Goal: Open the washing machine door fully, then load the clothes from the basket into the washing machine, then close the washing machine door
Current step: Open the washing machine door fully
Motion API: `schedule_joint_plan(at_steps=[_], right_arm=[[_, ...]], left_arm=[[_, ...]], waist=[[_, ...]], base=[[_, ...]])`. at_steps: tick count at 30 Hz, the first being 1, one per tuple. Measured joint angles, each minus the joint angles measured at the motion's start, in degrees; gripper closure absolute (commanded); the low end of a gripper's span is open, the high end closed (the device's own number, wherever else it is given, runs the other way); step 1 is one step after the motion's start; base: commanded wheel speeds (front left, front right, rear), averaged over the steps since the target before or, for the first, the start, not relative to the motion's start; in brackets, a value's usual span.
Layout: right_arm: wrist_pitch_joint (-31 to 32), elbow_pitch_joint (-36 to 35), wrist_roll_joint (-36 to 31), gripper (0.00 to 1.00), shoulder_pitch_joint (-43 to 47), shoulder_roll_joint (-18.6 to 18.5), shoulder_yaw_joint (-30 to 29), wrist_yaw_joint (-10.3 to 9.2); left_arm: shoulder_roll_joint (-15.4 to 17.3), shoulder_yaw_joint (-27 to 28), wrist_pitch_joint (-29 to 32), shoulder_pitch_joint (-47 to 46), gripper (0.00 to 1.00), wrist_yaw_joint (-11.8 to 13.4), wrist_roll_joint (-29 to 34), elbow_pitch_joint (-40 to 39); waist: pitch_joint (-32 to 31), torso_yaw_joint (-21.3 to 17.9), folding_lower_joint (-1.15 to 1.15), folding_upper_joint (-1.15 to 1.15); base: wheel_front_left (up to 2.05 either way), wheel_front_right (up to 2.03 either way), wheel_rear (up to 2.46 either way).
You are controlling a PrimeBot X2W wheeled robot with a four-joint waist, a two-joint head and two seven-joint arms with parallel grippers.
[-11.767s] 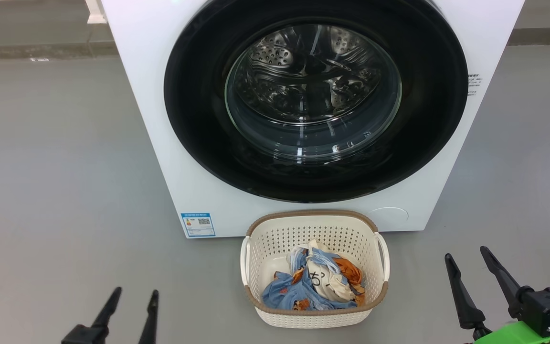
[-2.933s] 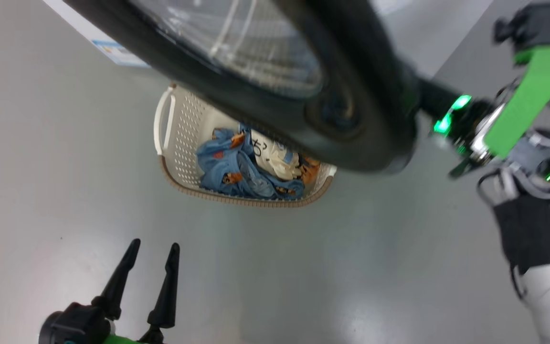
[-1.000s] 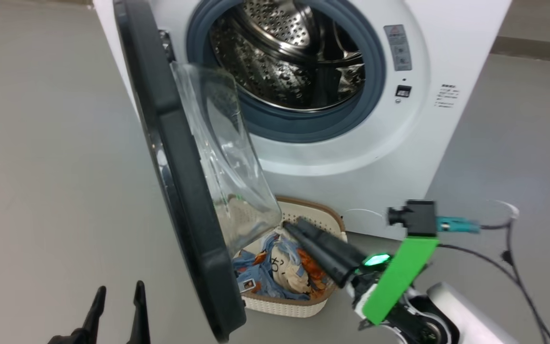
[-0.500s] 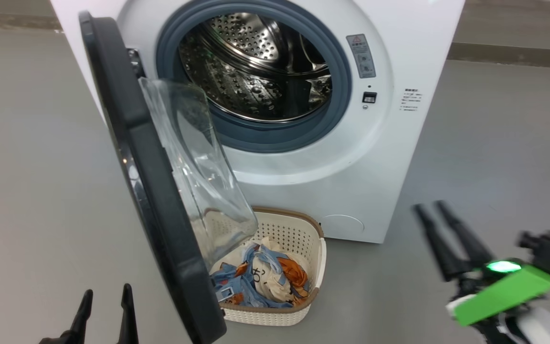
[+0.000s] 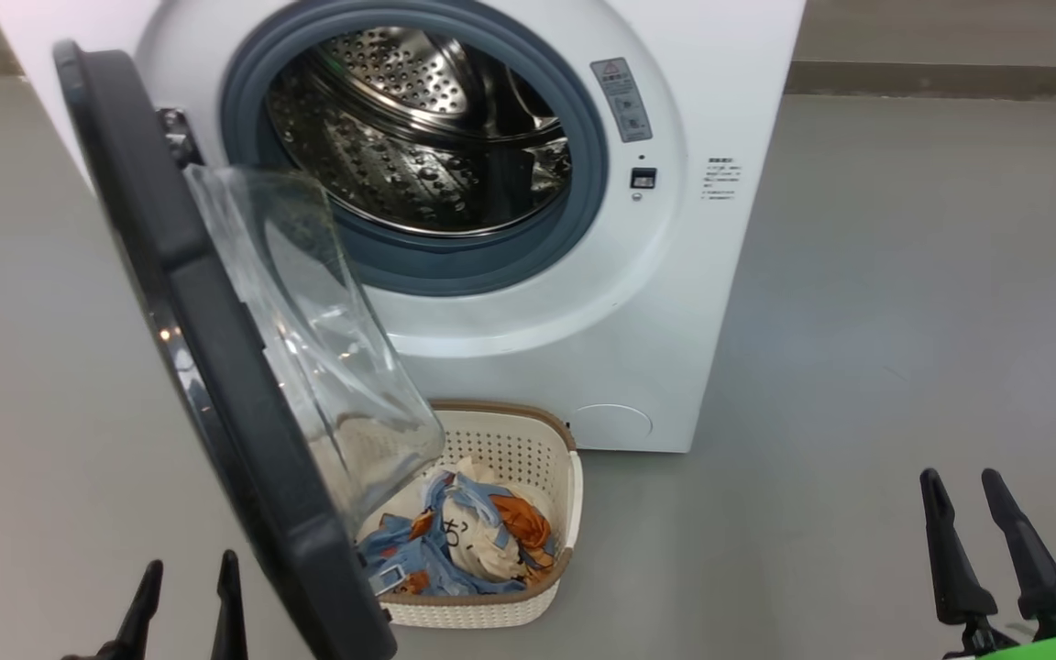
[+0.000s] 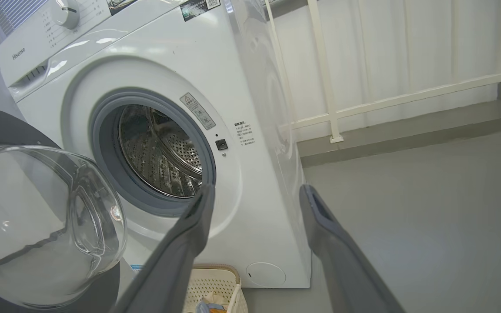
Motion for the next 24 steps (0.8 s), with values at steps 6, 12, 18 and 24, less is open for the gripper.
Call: schedule_joint_plan(at_steps=[6,12,18,24], right_arm=[[0.0,0.03,-7.72,0.0,2.13,3.6,-4.64,0.0],[0.0,0.7,-13.4,0.0,3.18,3.57,-5.71,0.0],[0.0,1.07,-16.35,0.0,3.17,3.69,-5.98,0.0],[0.0,1.33,-17.4,0.0,3.17,3.82,-5.94,0.0]], left_arm=[[0.01,1.09,0.01,2.48,0.0,-0.56,-0.02,0.04],[0.01,1.18,0.01,3.47,0.0,-0.54,-0.56,-0.3],[0.01,0.97,0.0,3.84,0.0,-0.47,-0.65,-0.51],[0.01,0.92,0.01,3.98,0.0,-0.47,-0.65,-0.68]], waist=[[-0.36,-2.47,0.0,0.0],[-0.75,-3.83,0.0,0.0],[-0.66,-3.74,0.0,0.0],[-0.32,-2.99,0.0,0.0]], base=[[0.0,0.0,0.0],[0.0,0.0,0.0],[0.0,0.0,0.0],[0.0,0.0,0.0]])
